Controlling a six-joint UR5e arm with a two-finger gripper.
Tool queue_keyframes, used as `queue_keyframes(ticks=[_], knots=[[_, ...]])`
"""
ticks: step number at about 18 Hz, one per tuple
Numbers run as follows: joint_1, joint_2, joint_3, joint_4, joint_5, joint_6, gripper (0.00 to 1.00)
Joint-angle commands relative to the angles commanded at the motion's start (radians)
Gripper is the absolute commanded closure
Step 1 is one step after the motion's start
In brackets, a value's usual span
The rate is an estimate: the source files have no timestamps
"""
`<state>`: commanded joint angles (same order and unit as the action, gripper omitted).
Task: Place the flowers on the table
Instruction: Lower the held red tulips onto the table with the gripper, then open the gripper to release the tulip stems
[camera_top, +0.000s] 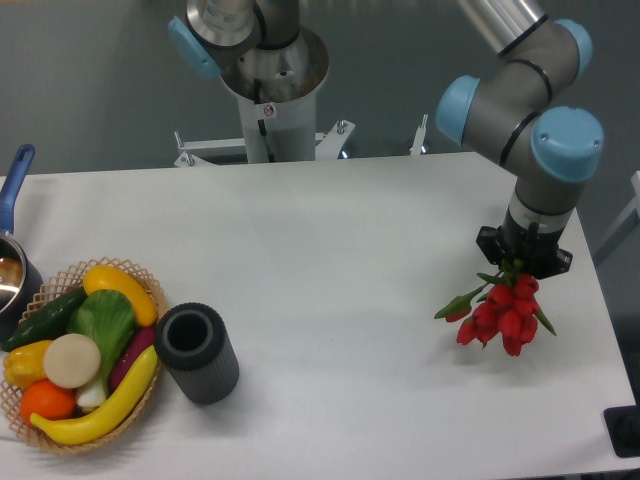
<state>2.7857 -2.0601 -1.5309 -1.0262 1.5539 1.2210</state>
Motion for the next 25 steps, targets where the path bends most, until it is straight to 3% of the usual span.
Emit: queue_keyframes(ticks=[5, 6, 10, 11, 13, 17, 20, 25], knots=[[-0.006, -0.015, -0.006, 0.0, -0.002, -0.005, 0.88], [-0.008, -0.014, -0.008, 0.0, -0.003, -0.003, 0.83], [-0.006, -0.006, -0.011, 0.0, -0.011, -0.002, 0.52], [-0.006, -0.003, -0.011, 0.0, -0.011, -0.003, 0.39], [-0.003, -0.002, -0.009, 0.003, -0.009, -0.005, 0.01], [0.015, 0.002, -0.034, 0.08, -0.006, -0.003, 0.0], [0.063, 0.049, -0.086, 0.185, -0.002, 0.011, 0.0], [0.101, 0.072, -0.11, 0.201, -0.003, 0.052, 0.0]])
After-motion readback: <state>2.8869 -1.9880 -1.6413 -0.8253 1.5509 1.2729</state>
